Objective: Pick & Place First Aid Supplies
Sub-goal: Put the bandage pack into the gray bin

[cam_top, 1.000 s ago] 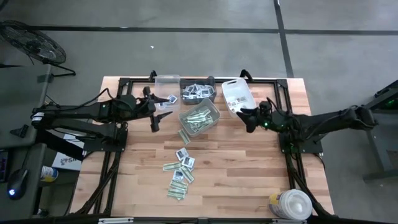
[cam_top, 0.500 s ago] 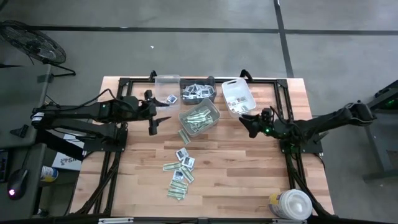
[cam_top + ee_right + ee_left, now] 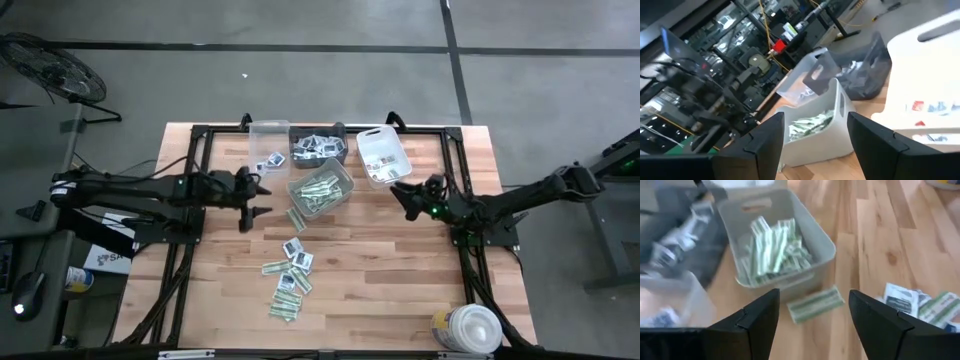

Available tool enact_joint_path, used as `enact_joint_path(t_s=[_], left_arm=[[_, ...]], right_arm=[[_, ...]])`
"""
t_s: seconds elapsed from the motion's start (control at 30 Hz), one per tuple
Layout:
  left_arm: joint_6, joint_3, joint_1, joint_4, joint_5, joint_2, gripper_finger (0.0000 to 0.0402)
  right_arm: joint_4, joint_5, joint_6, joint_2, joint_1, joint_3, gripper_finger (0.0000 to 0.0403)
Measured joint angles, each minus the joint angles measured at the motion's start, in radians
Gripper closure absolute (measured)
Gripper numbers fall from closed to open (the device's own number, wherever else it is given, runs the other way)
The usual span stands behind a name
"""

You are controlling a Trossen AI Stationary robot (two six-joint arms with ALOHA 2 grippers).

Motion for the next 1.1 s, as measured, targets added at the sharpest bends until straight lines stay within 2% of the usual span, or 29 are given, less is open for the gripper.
enact_joint_path(t_s=[0.27,0.7,1.1], left_arm=[[-0.172,-0.129,0.000,0.093,0.068,0.025,0.0165],[-0.230,-0.139,0.000,0.113,0.038,0.119,0.0165],[-0.310,-0.139,0.000,0.283,0.034,0.343,0.0165]], right_arm=[[-0.045,-0.044,-0.096,-0.117,0.000,0.000,0.0192],[-0.353,-0.073,-0.105,-0.368,0.000,0.000,0.0192],[-0.397,-0.058,-0.259,-0.388,0.000,0.000,0.0192]])
